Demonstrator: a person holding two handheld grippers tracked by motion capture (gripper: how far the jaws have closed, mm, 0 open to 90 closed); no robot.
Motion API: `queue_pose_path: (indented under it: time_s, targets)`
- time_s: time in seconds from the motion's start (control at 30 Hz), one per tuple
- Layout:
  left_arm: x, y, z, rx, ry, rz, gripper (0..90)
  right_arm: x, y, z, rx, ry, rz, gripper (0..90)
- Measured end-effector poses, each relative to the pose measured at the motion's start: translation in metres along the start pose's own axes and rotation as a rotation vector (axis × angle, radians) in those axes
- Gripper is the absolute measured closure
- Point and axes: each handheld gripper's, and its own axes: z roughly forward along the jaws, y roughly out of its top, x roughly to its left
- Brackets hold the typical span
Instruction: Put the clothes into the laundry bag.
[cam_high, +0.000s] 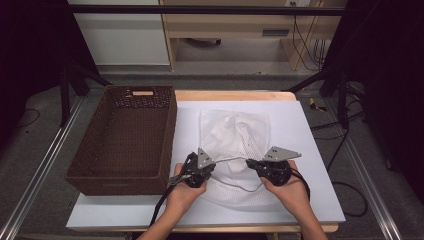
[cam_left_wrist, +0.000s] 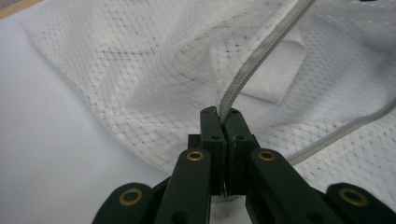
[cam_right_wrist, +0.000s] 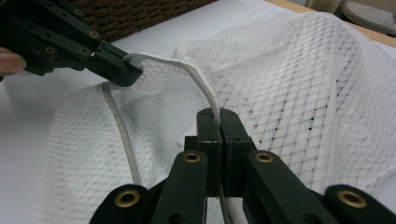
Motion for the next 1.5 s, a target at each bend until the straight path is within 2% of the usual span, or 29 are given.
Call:
queue_pose_path:
  time_s: [0.73,1.23,1.5]
  targets:
    - [-0.005,-0.006,-0.029,-0.032,-0.039,0.001,88.8,0.008,0.001,-0.008,0.017,0.015,-0.084,88.5]
    - [-0.009,-0.015,-0.032,-0.031,-0.061,0.001,88.7,0.018,-0.003,-0.012,0.036,0.012,-0.141,88.2]
    - [-0.01,-0.019,-0.033,-0.035,-0.058,0.0,88.7,0.022,-0.005,-0.012,0.043,0.009,-0.161,88.0]
